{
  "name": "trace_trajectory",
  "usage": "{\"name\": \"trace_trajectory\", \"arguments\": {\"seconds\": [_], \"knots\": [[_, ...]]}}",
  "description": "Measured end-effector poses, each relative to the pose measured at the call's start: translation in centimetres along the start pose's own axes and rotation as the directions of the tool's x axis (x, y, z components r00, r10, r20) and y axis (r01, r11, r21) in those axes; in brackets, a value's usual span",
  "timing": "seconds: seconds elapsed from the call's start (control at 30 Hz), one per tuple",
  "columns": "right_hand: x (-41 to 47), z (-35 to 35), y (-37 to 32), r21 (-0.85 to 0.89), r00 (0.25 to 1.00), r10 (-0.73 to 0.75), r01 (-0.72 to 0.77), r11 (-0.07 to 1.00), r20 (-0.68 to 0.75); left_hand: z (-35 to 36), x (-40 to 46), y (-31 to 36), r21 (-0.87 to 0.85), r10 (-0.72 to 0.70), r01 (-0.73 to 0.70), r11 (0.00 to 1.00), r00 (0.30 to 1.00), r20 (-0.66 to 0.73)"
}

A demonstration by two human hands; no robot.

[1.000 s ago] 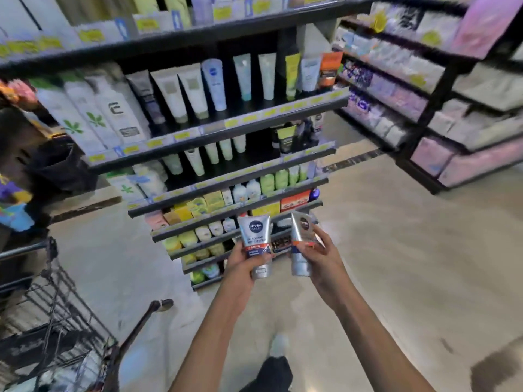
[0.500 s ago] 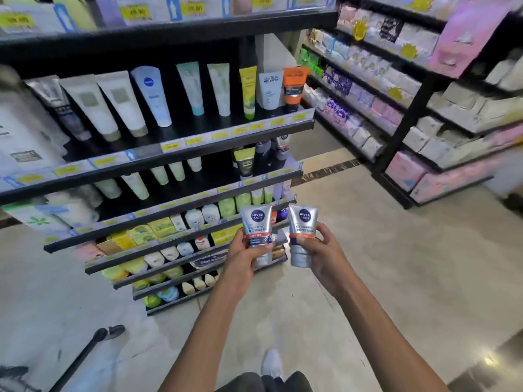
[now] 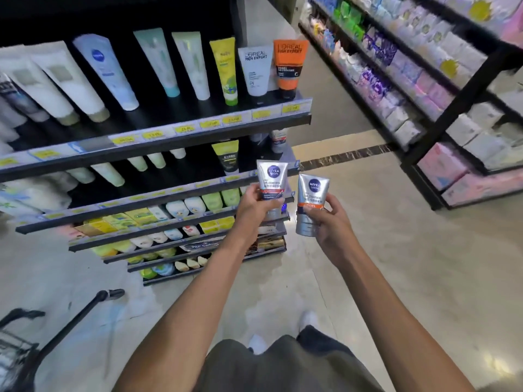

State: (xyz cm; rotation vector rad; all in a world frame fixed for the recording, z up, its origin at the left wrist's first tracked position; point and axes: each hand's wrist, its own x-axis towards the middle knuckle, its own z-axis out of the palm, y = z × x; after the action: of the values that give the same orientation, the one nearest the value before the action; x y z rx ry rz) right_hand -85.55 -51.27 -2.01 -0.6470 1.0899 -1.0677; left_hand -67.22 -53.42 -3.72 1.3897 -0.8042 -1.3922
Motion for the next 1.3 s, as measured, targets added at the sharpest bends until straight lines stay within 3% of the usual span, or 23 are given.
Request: {"name": "trace_trajectory", "arguments": {"seconds": [0.37, 0.53, 1.03, 1.3], "knots": [[7.4, -5.6, -4.6, -0.072, 0.983, 0.151, -0.144, 0.987, 0.104, 7.0, 11.6, 1.0, 0.152, 0.073, -0.03, 0.988, 0.956, -0.283], [9.1, -6.2, -5.3, -0.087, 0.979, 0.178, -0.169, 0.982, 0.099, 8.0, 15.4, 1.2, 0.304, 0.113, 0.004, 0.953, 0.923, -0.368], [10.9, -7.1, -5.7, -0.133, 0.974, 0.198, -0.184, 0.974, 0.105, 8.4, 20.0, 0.6, 0.422, 0.244, -0.078, 0.903, 0.902, -0.356], [11.2, -7.7, -5.5, -0.16, 0.974, 0.194, -0.174, 0.972, 0.118, 8.1, 20.9, -1.0, 0.548, 0.265, -0.049, 0.835, 0.908, -0.323]]}}
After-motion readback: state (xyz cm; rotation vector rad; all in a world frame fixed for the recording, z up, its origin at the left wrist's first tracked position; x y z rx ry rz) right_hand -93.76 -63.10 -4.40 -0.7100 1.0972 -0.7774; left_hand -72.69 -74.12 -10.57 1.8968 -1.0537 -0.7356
